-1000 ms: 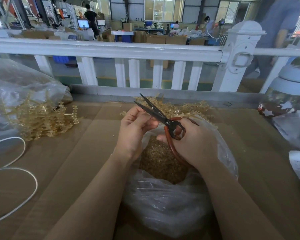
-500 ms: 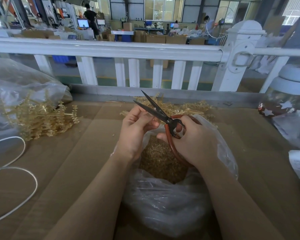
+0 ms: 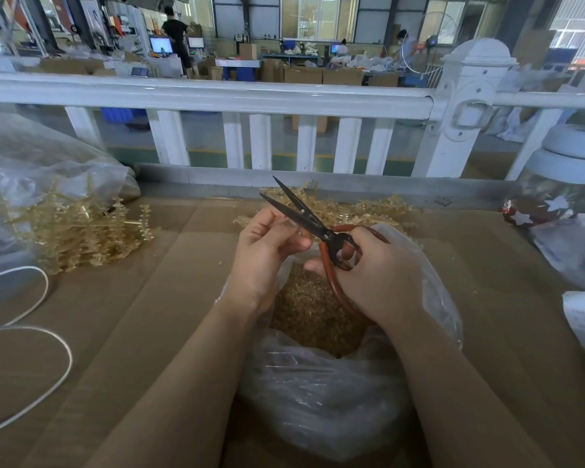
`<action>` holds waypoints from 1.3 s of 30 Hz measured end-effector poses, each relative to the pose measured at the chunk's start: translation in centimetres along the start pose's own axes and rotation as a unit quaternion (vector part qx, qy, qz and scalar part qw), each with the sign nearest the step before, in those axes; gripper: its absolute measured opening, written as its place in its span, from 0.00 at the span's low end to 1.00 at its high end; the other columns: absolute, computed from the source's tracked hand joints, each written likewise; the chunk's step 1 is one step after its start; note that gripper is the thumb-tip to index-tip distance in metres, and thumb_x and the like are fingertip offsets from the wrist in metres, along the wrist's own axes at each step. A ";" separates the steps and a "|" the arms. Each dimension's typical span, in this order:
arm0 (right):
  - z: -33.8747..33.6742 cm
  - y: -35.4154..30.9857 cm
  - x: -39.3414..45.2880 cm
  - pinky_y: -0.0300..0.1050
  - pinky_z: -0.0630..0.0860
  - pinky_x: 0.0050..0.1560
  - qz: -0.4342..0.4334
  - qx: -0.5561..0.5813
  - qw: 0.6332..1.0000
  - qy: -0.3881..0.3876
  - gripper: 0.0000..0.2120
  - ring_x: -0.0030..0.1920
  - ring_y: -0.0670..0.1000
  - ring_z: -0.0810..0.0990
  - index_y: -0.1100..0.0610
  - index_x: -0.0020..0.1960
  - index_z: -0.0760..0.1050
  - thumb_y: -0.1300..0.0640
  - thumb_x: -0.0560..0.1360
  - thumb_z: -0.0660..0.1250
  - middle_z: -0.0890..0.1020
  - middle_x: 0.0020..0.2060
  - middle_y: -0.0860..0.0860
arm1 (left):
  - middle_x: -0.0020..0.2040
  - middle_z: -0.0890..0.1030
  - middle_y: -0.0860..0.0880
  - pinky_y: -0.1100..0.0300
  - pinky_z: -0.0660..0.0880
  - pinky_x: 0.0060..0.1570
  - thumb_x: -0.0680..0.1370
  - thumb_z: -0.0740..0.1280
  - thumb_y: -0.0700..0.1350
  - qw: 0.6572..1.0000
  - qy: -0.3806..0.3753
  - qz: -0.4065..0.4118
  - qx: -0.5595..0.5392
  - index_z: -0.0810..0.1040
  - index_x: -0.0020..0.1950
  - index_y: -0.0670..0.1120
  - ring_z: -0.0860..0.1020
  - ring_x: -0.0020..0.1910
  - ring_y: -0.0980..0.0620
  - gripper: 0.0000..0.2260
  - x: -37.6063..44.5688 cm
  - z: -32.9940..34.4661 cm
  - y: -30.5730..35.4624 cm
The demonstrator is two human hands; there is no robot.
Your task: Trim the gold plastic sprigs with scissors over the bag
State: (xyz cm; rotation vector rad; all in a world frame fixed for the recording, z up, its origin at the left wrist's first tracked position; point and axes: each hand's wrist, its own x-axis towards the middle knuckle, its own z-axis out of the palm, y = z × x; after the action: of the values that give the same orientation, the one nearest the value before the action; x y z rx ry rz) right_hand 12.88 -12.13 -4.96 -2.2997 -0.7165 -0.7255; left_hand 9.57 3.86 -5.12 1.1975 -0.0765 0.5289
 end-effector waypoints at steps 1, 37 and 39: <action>0.1 0.0 0.0 0.28 0.62 0.37 0.001 0.005 1.000 -0.002 0.29 0.37 0.40 0.71 0.50 0.45 0.80 0.25 0.66 0.64 0.73 0.34 0.38 | 0.41 0.78 0.38 0.60 0.78 0.40 0.74 0.65 0.38 1.000 0.003 0.000 -0.003 0.80 0.47 0.43 0.77 0.34 0.51 0.06 0.0 0.0 0.0; 1.0 0.3 0.2 0.32 0.72 0.37 -0.002 0.043 0.999 -0.010 0.34 0.34 0.39 0.75 0.45 0.44 0.78 0.17 0.64 0.55 0.76 0.32 0.38 | 0.34 0.80 0.46 0.59 0.78 0.40 0.83 0.60 0.37 0.997 0.074 -0.002 0.001 0.76 0.46 0.41 0.77 0.33 0.52 0.08 -0.2 0.4 0.9; 1.0 0.3 0.3 0.28 0.68 0.36 0.010 0.060 0.998 -0.016 0.33 0.35 0.37 0.75 0.44 0.43 0.77 0.17 0.63 0.55 0.76 0.31 0.37 | 0.34 0.81 0.48 0.62 0.78 0.38 0.83 0.60 0.37 0.995 0.097 -0.010 -0.023 0.76 0.45 0.42 0.78 0.32 0.54 0.09 -0.1 0.2 0.9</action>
State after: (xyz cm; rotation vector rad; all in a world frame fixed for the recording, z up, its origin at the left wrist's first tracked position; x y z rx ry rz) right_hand 13.59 -11.52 -5.56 -2.2106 -0.7313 -0.6224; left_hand 9.18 3.85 -4.27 1.0964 0.0885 0.6195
